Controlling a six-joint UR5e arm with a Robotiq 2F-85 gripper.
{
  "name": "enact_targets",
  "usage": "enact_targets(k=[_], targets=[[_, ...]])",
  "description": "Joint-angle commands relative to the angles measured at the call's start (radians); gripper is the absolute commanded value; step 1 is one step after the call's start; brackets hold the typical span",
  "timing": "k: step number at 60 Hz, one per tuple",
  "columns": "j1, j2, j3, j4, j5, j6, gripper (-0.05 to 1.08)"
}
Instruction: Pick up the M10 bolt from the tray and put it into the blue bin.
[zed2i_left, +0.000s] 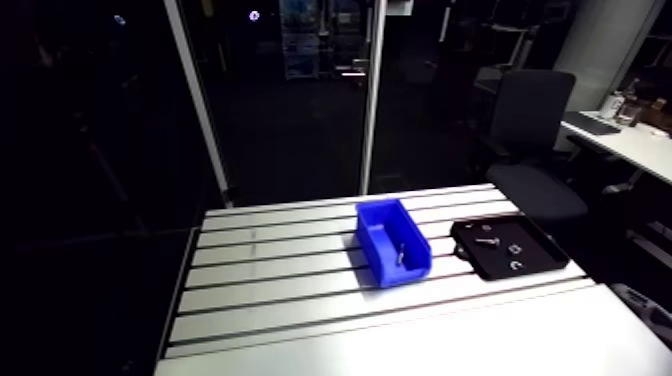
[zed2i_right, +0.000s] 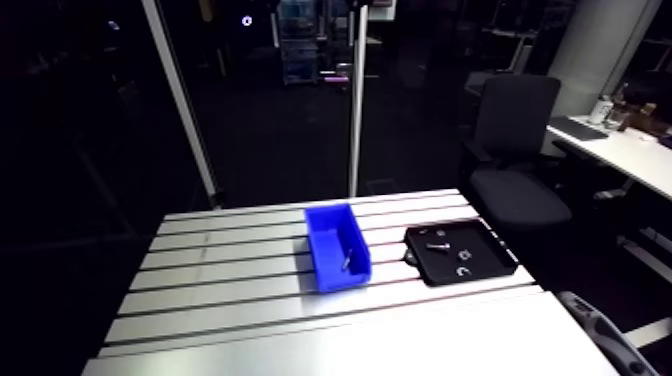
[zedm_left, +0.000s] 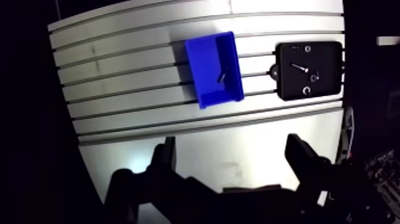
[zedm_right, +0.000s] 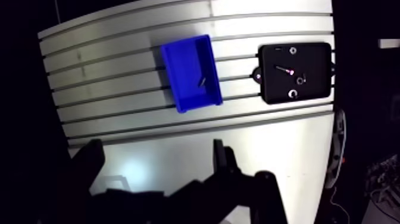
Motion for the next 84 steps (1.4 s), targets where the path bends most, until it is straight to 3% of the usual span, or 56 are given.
enact_targets(k=[1, 23, 38, 84], targets=[[-0.001, 0.001, -0.006, -0.001, -0.003, -0.008, 0.01], [-0.015, -0.002, -0.002, -0.004, -0.011, -0.056, 0.01], [-0.107, -0.002, 0.006, -0.001, -0.006, -0.188, 0.01], [-0.225, 0.004, 0.027, -0.005, -0.003, -0.402, 0.01]])
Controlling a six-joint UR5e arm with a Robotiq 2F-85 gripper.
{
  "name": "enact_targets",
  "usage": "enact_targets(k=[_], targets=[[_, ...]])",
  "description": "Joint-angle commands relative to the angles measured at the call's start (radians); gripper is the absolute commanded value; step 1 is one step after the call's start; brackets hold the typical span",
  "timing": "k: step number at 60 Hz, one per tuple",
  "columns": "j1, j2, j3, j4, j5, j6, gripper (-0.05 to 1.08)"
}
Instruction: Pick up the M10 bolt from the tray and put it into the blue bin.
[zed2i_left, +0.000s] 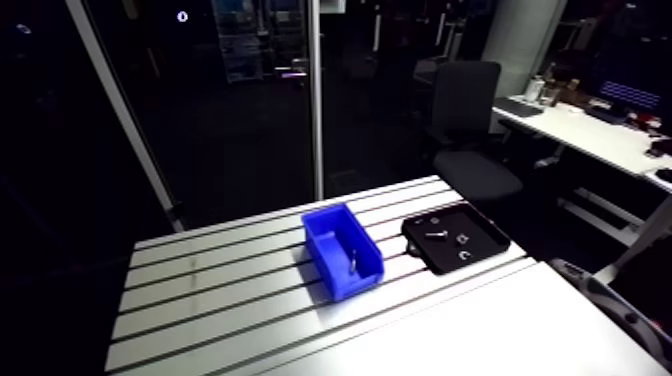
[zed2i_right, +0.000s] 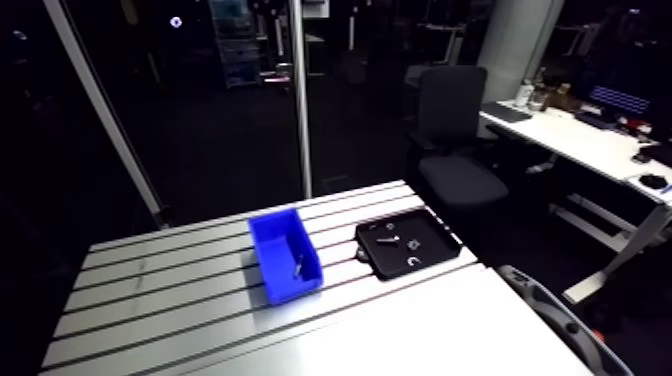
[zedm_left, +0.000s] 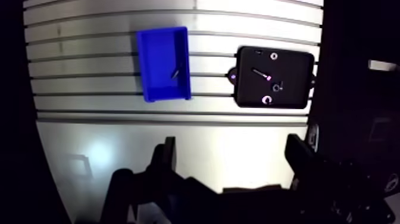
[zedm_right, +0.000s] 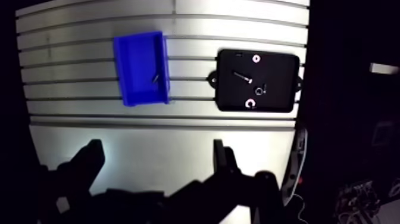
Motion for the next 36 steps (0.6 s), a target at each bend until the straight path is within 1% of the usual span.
enact_targets(k=[1, 10, 28, 36], targets=[[-0.034, 0.001, 0.013, -0.007, 0.0, -0.051, 0.01], [-0.049, 0.004, 0.031, -0.042, 0.0, -0.074, 0.01], [-0.087, 0.023, 0.056, -0.054, 0.0, -0.174, 0.01], [-0.11, 0.035, 0.073, -0.099, -0.001, -0.215, 0.01]])
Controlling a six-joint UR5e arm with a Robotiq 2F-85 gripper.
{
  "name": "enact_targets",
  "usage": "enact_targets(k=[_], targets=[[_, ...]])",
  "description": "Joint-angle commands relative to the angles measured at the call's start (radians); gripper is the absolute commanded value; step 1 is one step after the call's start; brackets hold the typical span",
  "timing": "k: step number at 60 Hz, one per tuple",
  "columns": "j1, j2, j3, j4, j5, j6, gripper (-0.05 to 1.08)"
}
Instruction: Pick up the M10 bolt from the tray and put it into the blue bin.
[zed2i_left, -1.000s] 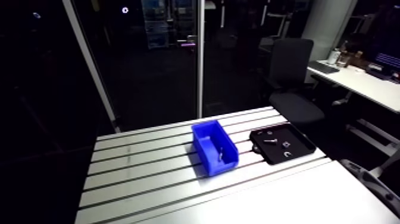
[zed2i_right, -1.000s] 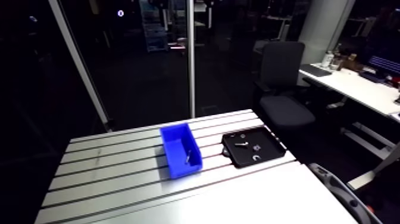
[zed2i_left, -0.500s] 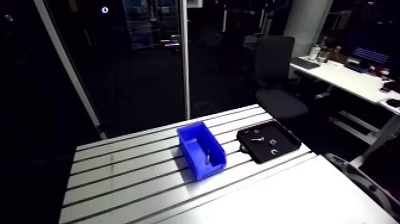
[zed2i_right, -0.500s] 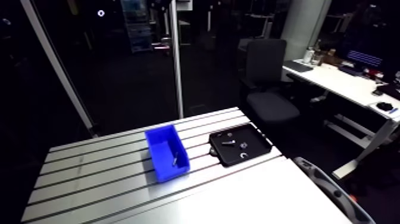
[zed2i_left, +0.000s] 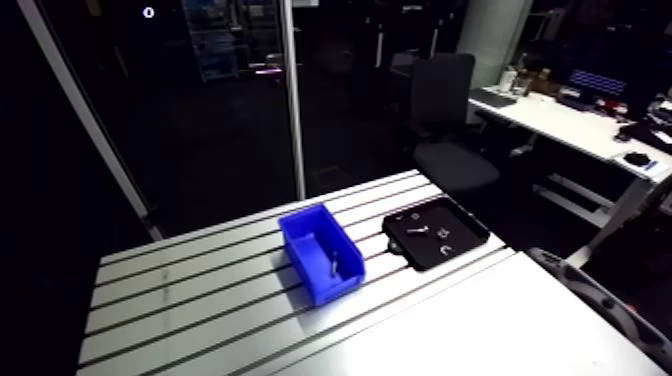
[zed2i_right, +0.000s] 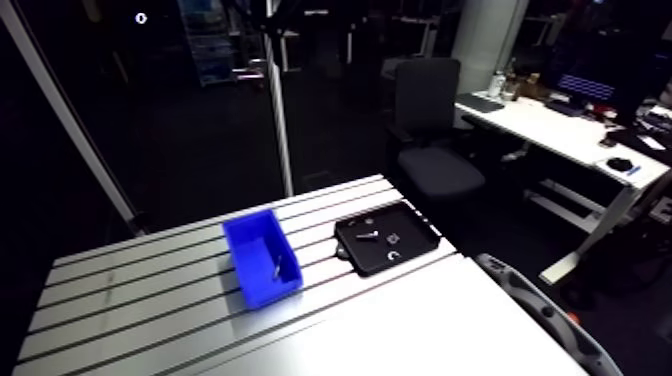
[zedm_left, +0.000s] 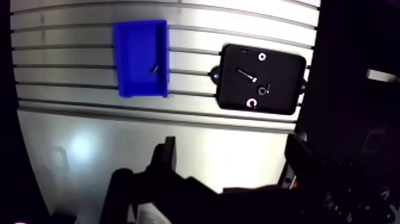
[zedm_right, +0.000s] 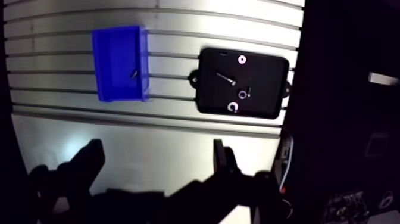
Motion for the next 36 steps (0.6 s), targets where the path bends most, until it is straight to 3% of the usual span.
enact_targets(k=[1, 36], targets=[[-0.04, 0.021, 0.027, -0.057, 0.0, -0.081, 0.01], [-0.137, 0.082, 0.105, -0.112, -0.003, -0.524, 0.01]])
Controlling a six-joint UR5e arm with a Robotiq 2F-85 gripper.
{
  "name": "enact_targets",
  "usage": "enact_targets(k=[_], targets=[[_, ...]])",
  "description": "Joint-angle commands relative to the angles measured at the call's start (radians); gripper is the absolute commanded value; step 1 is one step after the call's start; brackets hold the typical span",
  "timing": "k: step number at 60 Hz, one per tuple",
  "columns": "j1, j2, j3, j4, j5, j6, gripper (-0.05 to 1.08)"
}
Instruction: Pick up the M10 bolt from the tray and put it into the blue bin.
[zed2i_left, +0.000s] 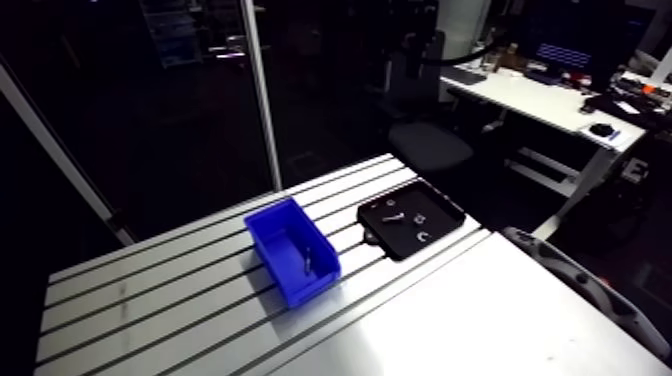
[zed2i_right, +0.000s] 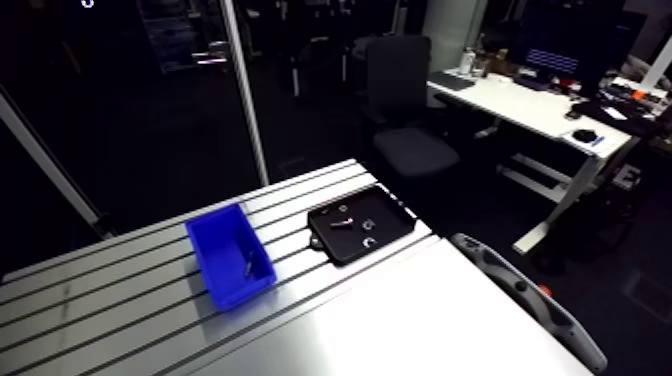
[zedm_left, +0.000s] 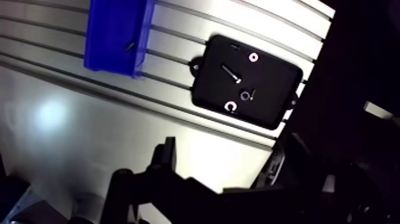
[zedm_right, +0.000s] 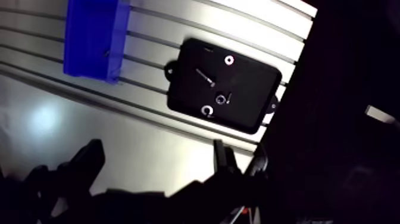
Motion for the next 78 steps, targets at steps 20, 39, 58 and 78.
enact_targets(k=[20, 39, 58, 78], targets=[[-0.066, 0.05, 0.122, -0.227, -0.002, -0.417, 0.01], [-0.08, 0.065, 0.206, -0.407, -0.004, -0.625, 0.01], [-0.084, 0.096, 0.228, -0.426, 0.004, -0.735, 0.01], [-0.079, 0.125, 0.246, -0.433, 0.003, -0.745, 0.01]])
